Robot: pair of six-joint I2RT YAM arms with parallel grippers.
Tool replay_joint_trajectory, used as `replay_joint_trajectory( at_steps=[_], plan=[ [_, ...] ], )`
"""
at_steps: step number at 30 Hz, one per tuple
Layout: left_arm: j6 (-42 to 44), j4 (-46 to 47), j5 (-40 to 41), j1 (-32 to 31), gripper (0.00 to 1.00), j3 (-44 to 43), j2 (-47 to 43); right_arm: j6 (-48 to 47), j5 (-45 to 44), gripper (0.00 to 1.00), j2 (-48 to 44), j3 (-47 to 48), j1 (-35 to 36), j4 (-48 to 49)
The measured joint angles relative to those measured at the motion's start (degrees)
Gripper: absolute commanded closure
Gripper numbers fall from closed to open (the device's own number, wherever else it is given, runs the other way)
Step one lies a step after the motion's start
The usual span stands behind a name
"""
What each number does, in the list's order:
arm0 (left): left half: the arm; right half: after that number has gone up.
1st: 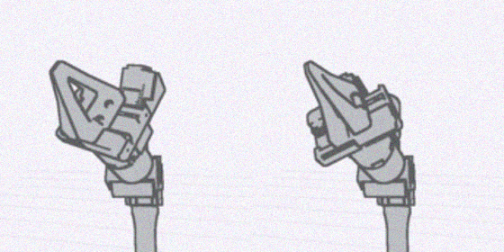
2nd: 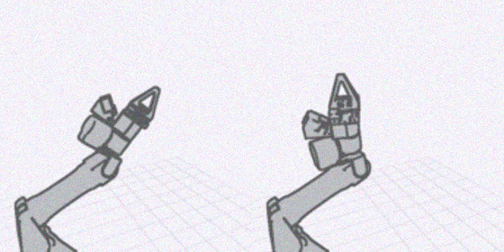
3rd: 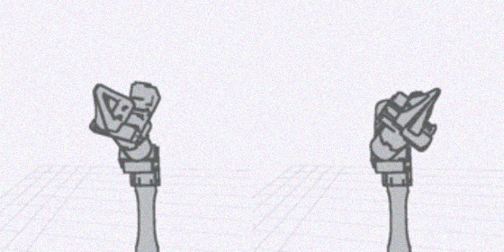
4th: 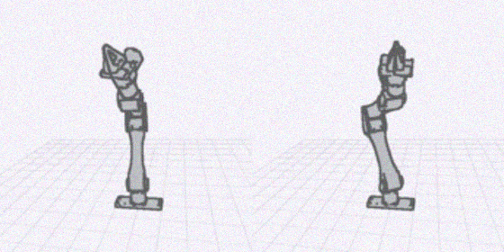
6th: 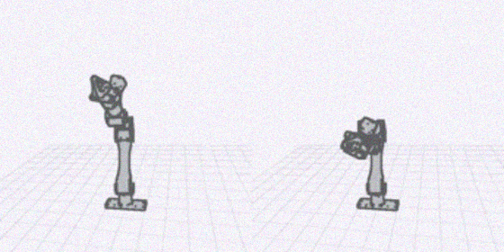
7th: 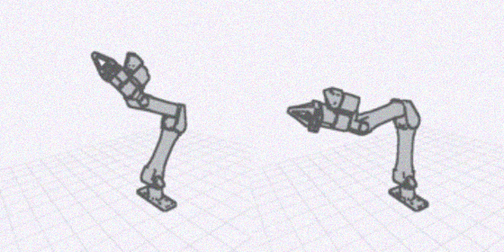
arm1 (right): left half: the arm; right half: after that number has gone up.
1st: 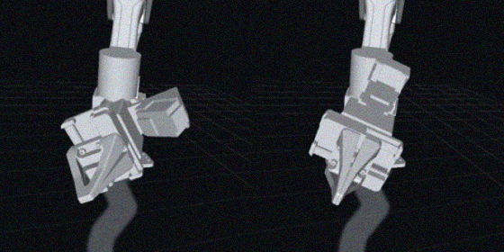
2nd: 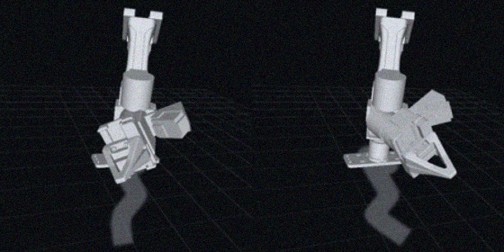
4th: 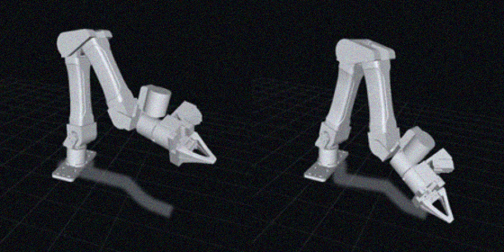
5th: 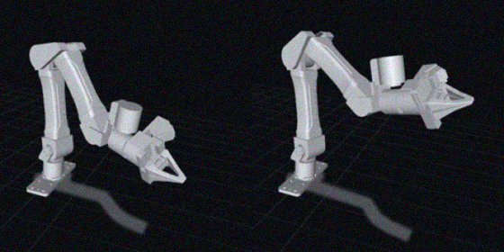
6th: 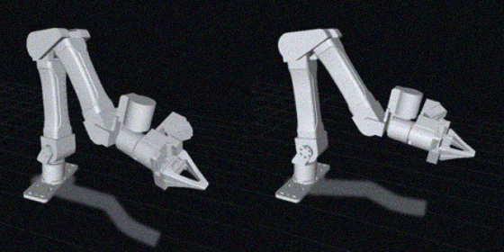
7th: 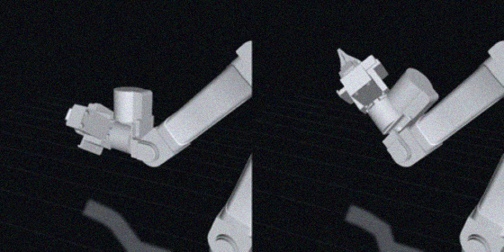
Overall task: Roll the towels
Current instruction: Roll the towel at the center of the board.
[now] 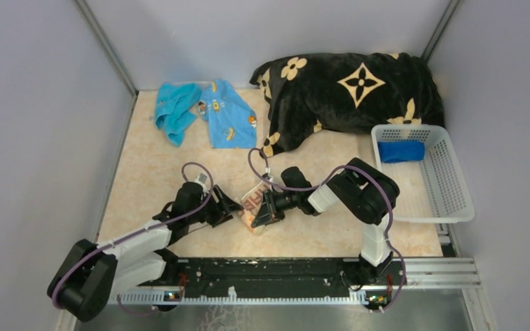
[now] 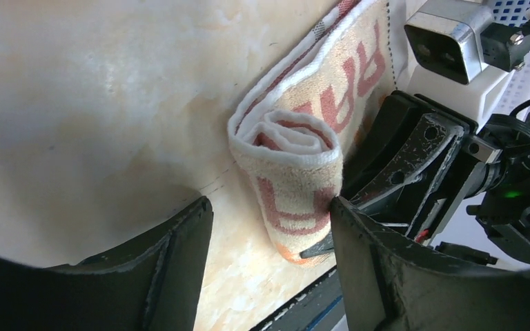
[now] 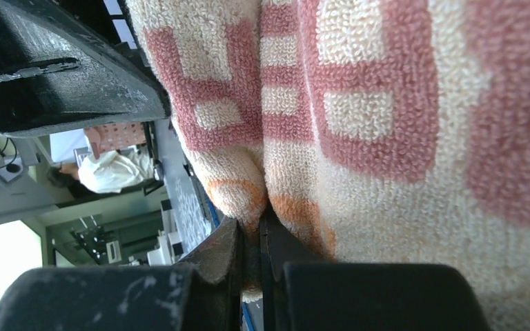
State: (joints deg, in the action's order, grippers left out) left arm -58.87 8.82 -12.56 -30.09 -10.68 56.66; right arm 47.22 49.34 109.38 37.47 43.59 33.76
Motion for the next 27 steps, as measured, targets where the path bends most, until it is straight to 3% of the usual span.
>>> replay_joint_trajectory(
  at_steps=[6, 13, 19, 27],
  plan=[
    [-0.92, 3.78, -1.4, -0.02, 0.4, -3.85, 9.97, -0.09, -0.44, 0.87, -0.28, -0.13, -0.28, -1.14],
    [-2.36, 5.31, -2.23, -0.02, 0.46, -6.69, 16.04, -8.94, -9.16, 0.7, -9.79, 2.08, 0.35, -18.08],
    [-2.89, 2.8, -1.77, -0.02, 0.48, -8.44, 17.11, -18.53, -27.43, 0.53, -19.26, 8.72, 7.02, -37.11],
    [-2.84, -0.74, -1.36, -0.15, 0.48, -10.78, 18.16, -27.82, -55.15, 0.51, -21.81, 18.99, 23.69, -53.22]
  ],
)
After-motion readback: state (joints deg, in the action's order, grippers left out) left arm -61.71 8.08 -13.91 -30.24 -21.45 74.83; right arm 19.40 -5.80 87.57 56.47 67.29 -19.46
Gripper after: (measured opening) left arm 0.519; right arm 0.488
